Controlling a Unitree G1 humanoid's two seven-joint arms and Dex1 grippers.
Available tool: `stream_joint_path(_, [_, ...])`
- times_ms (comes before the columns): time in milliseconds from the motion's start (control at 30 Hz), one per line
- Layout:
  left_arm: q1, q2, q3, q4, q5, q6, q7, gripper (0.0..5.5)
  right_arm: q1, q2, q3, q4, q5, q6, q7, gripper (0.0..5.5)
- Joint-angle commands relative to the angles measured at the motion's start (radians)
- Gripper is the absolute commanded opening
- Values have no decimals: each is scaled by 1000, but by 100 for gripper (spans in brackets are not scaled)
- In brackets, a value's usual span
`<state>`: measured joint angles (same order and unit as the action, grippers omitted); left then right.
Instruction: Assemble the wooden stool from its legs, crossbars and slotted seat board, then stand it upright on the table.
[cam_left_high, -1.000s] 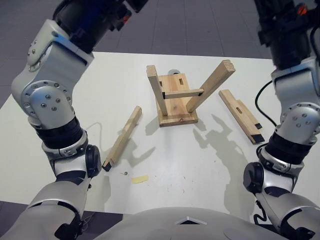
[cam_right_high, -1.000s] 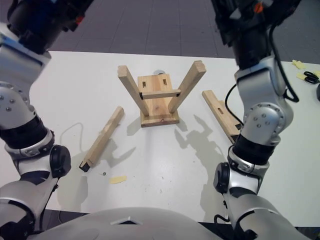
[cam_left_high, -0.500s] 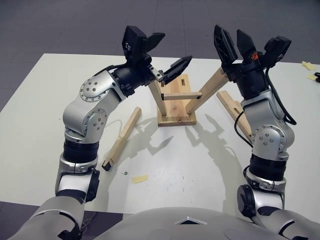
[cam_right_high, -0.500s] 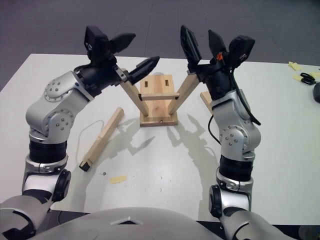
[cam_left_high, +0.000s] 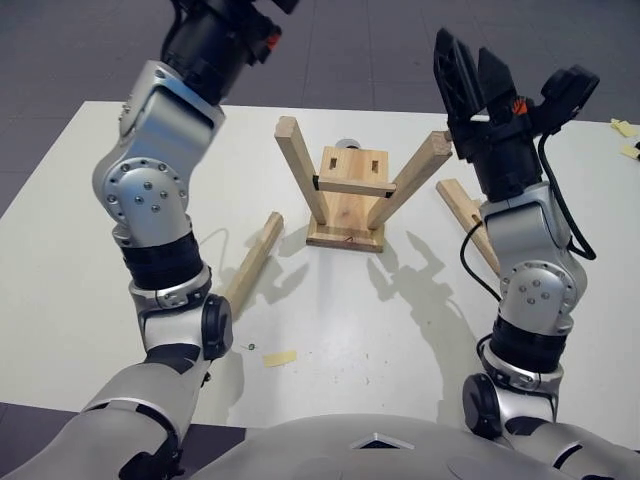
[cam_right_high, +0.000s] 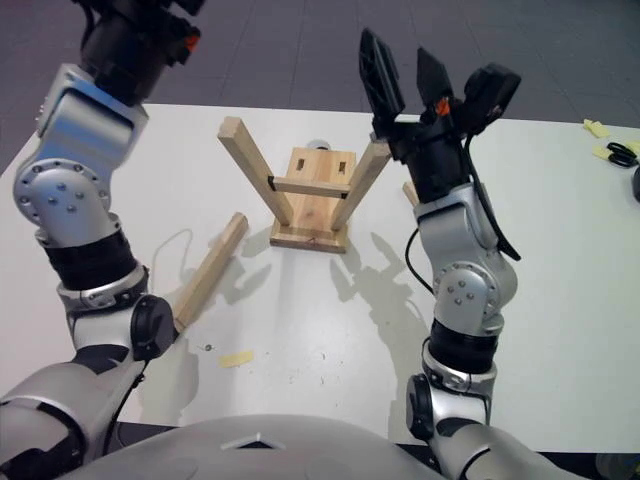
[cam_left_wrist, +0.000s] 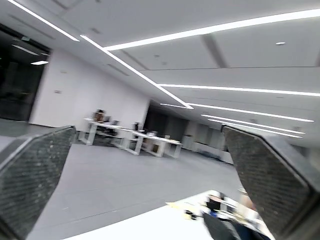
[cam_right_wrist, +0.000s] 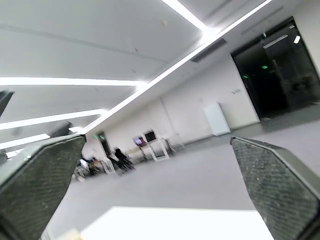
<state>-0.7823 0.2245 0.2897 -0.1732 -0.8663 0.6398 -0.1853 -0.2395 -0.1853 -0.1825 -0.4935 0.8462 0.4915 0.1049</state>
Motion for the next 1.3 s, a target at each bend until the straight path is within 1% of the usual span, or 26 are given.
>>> stream_joint_path(33, [62,37,30,9,41,-11,28,540,131,-48,55,-61,-27,75,10,537])
stream_joint_path(100, [80,31,31,4,48,-14,40,540,159,-66,84,-41,-97,83,-7,537])
stream_joint_path(167, [88,18,20,3,60,-20,44,540,150,-128,88,23,-239,52,-25,537])
stream_joint_path(200, [92,13,15,1,62,-21,46,540,132,-166,73,62,-304,30,-29,537])
stream_joint_path(300, [107,7,1,-9,68,-18,44,540,4,-319,-27,219,-503,-90,-59,537])
stream_joint_path(367, [112,5,-1,-7,69,-20,44,540,-93,-356,-81,263,-523,-148,-46,537])
stream_joint_path(500, [116,-1,-17,-3,68,-22,31,540,-201,-305,-90,200,-445,-180,8,537])
stream_joint_path(567, [123,-5,-27,-10,67,-20,23,540,-213,-284,-96,168,-417,-213,31,537])
stream_joint_path(633, [135,-8,-35,-20,67,-17,18,540,-223,-264,-127,160,-374,-217,38,537])
stream_joint_path(700, [145,-8,-39,-24,69,-17,14,540,-222,-263,-133,150,-352,-213,56,537])
stream_joint_path(767, [154,-2,-43,-22,78,-20,9,540,-204,-245,-103,105,-263,-133,89,537])
stream_joint_path(800, [156,0,-47,-21,82,-20,6,540,-180,-226,-82,92,-222,-68,77,537])
stream_joint_path(867, [162,1,-60,-23,92,-21,1,540,-113,-185,-33,94,-200,60,17,537])
stream_joint_path(933, [167,-6,-69,-33,96,-19,1,540,-19,-109,10,140,-186,166,-53,537])
stream_joint_path(1000, [168,-10,-75,-37,97,-15,-1,540,49,-67,50,211,-202,233,-77,537])
stream_joint_path(1100, [170,-8,-84,-41,94,-3,-5,540,76,-76,112,319,-289,253,-66,537])
stream_joint_path(1233, [171,-4,-100,-46,99,4,-10,540,56,-64,88,439,-378,258,-133,537])
stream_joint_path(1300, [175,-4,-100,-50,98,5,-8,540,64,-57,107,436,-378,292,-108,537])
